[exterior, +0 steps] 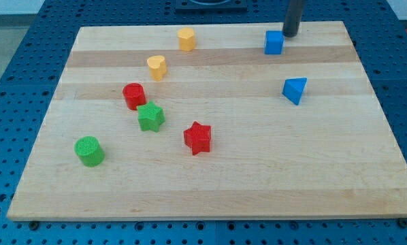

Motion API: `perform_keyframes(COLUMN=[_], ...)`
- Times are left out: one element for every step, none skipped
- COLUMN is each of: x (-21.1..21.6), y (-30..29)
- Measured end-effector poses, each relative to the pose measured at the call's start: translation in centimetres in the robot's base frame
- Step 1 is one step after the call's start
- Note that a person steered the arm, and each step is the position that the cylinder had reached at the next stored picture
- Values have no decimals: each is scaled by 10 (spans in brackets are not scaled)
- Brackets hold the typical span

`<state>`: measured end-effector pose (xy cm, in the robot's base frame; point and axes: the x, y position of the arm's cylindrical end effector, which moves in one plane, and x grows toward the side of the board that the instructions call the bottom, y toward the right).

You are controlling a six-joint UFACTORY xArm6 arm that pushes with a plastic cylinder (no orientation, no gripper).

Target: Move the blue triangle closer to the blue cube

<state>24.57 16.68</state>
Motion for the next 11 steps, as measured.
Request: perform_keyframes(x=[38,58,90,157,171,156,144,148,110,86,102], y=[-1,23,84,71,14,-38,-74,-82,-72,-72,-82])
